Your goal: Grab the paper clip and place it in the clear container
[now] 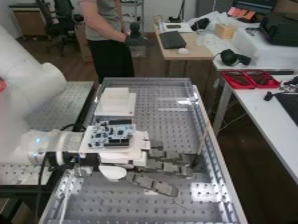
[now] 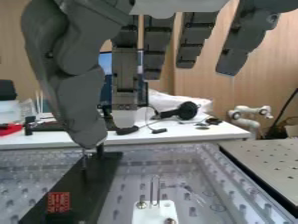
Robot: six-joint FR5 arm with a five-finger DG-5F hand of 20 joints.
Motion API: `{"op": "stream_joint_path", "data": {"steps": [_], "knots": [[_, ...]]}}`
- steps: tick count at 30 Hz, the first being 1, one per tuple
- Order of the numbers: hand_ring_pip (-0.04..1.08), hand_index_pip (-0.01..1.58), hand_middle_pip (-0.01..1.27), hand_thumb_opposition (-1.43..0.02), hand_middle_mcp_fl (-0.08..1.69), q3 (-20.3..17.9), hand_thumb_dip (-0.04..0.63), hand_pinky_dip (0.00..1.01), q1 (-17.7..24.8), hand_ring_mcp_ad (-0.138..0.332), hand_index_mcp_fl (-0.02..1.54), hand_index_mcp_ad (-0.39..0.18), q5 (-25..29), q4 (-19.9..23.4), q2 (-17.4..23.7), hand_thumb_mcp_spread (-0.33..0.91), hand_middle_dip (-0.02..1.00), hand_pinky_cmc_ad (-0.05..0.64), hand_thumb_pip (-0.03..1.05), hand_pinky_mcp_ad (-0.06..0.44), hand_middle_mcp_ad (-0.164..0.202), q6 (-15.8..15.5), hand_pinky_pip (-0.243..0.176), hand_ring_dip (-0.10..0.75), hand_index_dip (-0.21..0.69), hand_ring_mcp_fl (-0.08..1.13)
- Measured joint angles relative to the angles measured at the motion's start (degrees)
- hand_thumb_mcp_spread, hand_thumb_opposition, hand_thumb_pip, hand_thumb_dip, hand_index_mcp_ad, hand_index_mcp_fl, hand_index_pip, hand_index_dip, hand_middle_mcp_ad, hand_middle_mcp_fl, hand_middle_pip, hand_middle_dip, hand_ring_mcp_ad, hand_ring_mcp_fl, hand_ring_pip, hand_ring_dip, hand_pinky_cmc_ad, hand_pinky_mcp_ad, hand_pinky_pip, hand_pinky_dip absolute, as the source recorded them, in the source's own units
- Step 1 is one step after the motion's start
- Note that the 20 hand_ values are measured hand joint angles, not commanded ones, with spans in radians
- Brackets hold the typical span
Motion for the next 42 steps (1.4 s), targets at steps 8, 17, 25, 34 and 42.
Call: {"op": "stream_joint_path", "data": {"steps": [8,17,25,34,42], "knots": [[0.10,1.36,0.12,-0.82,0.20,2.1,0.269,0.20,-1.7,0.063,0.26,-0.093,-2.6,-1.5,-2.4,0.49,0.19,0.246,0.54,0.250,-0.028,-0.8,0.082,0.094,0.108,0.08],[0.10,1.36,0.12,-0.82,0.20,4.4,0.269,0.20,-1.9,0.063,0.26,-0.093,-3.3,-2.1,-4.7,0.49,0.19,0.260,0.54,0.248,-0.028,0.1,0.082,0.094,0.108,0.08],[0.11,1.36,0.12,-0.82,0.20,5.9,0.269,0.20,-2.4,0.063,0.28,-0.094,-3.9,-2.8,-6.2,0.49,0.19,0.262,0.54,0.248,-0.028,-0.8,0.082,0.094,0.108,0.08],[0.11,1.36,0.12,-0.82,0.21,7.9,0.269,0.20,-3.0,0.063,0.29,-0.101,-4.6,-2.6,-8.5,0.49,0.19,0.264,0.54,0.250,-0.026,-0.7,0.082,0.093,0.106,0.08],[0.11,1.36,0.12,-0.82,0.20,8.7,0.269,0.20,-3.3,0.063,0.32,-0.101,-5.5,-3.5,-8.6,0.49,0.19,0.264,0.54,0.250,-0.026,-0.9,0.084,0.093,0.091,0.08]]}}
